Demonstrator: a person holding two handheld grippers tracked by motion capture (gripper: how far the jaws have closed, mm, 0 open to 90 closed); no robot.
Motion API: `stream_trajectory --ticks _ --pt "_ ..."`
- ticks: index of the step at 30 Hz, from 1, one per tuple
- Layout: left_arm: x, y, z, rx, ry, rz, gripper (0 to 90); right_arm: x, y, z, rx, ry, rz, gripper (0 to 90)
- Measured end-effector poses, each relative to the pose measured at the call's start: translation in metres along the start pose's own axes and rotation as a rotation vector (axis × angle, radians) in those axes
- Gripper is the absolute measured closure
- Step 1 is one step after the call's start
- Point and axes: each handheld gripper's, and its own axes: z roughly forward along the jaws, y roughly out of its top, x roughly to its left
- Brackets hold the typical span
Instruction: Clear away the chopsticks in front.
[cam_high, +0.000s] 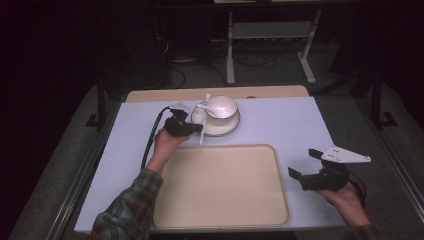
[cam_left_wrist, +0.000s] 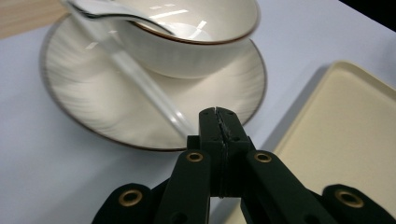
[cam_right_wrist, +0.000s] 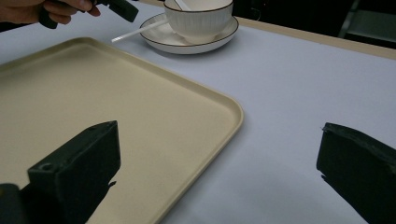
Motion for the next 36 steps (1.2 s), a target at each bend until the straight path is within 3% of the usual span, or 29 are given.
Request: stream_trajectory --ticks 5,13,20,36 --pt "-0.016 -0.002 0.014 0.039 -0.025 0.035 89.7 0.001 0.0 0.0 0.003 -0.001 -0.007 0.0" --pt "-0.023 -0.006 0.026 0.09 -0.022 0.068 89.0 0.001 -0.001 -0.001 0.006 0.0 -0.017 0.0" --pt "-0.021 -0.009 0.027 0.108 -0.009 0.076 89.0 0.002 -0.001 -0.001 0.006 0.0 -0.019 0.0" --pt "-0.002 -0.014 0.014 0.11 0.031 0.027 89.0 0.002 -0.001 -0.002 0.008 -0.002 -0.019 0.0"
